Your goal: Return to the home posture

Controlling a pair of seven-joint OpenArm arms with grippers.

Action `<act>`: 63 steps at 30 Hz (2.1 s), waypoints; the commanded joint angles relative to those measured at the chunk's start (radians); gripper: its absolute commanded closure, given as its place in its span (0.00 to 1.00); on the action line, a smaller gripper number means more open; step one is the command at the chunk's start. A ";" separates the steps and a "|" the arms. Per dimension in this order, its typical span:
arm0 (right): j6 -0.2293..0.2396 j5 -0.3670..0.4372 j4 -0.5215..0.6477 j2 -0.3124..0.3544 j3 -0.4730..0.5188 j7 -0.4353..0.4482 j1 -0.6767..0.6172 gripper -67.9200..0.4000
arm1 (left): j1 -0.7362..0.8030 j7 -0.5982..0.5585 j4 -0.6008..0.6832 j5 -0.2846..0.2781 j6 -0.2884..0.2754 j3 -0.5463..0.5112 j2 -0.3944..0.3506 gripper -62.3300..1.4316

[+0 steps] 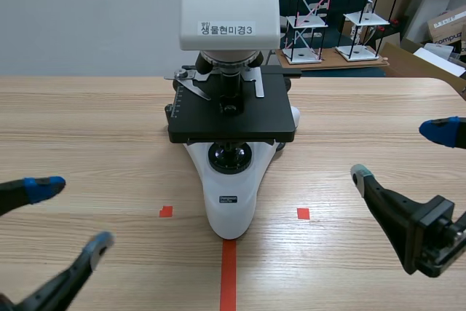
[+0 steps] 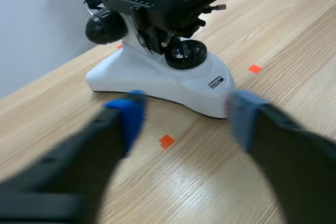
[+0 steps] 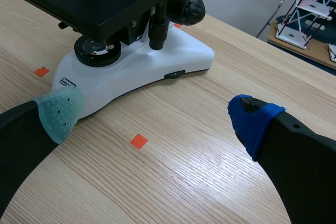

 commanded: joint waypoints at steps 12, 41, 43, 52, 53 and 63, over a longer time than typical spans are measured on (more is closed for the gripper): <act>-0.004 0.011 0.008 0.005 0.008 0.015 0.001 0.11 | 0.003 -0.019 -0.010 -0.012 0.005 0.003 0.010 0.00; -0.004 0.011 0.008 0.005 0.008 0.015 0.001 0.11 | -0.003 -0.043 -0.010 -0.012 0.018 0.002 0.010 0.00; -0.004 0.011 0.008 0.005 0.008 0.015 0.001 0.11 | -0.003 -0.058 -0.010 -0.013 0.021 0.001 0.010 0.00; -0.004 0.011 0.008 0.005 0.008 0.015 0.001 0.11 | -0.003 -0.076 -0.010 -0.013 0.032 -0.008 0.010 0.00; -0.004 0.011 0.008 0.005 0.008 0.015 0.001 0.11 | -0.003 -0.076 -0.010 -0.013 0.032 -0.008 0.010 0.00; -0.004 0.011 0.008 0.005 0.008 0.015 0.001 0.11 | -0.003 -0.076 -0.010 -0.013 0.031 -0.008 0.010 0.00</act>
